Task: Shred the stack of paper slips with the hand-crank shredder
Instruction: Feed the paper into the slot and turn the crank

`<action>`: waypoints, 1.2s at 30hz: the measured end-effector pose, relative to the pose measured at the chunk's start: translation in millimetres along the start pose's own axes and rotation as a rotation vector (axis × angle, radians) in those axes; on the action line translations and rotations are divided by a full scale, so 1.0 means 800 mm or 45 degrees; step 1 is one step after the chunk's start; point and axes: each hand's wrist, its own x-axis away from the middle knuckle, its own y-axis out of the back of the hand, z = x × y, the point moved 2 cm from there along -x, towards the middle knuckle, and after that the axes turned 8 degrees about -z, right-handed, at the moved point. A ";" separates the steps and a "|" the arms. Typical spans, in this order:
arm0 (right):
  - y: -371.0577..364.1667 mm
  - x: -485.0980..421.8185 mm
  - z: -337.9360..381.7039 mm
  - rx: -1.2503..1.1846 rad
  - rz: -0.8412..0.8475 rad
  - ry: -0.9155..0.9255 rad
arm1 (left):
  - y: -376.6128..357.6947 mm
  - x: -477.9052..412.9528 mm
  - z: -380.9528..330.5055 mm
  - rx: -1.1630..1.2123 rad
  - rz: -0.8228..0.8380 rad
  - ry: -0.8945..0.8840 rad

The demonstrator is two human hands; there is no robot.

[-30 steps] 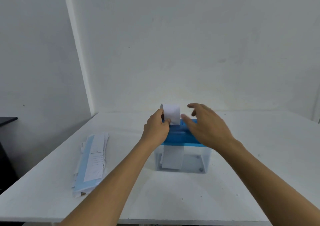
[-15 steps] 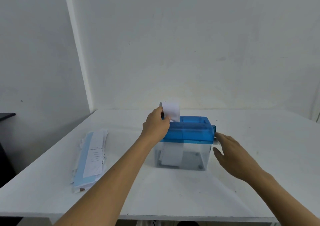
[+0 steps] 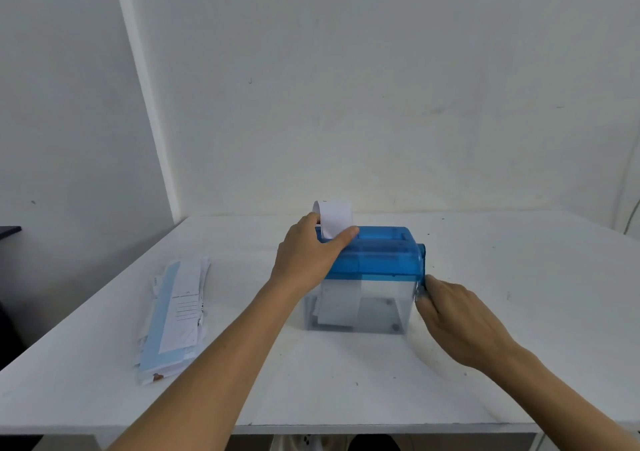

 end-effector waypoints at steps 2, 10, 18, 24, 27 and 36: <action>0.007 0.001 0.006 0.014 -0.010 -0.017 | 0.001 0.003 0.000 0.083 -0.003 0.013; 0.084 -0.014 0.033 -0.046 0.309 -0.108 | 0.005 0.001 -0.001 0.148 -0.019 0.005; 0.151 -0.046 0.037 -0.397 0.055 -0.061 | 0.009 0.000 -0.004 0.209 0.006 -0.006; 0.108 -0.091 0.023 -0.439 -0.378 -0.059 | 0.007 -0.002 0.001 0.219 0.012 0.005; 0.076 -0.109 0.009 -0.496 -0.392 -0.139 | 0.007 -0.002 0.001 0.213 -0.001 0.012; -0.018 -0.051 -0.015 -0.514 -0.046 -0.393 | 0.008 0.006 -0.007 0.160 0.010 0.006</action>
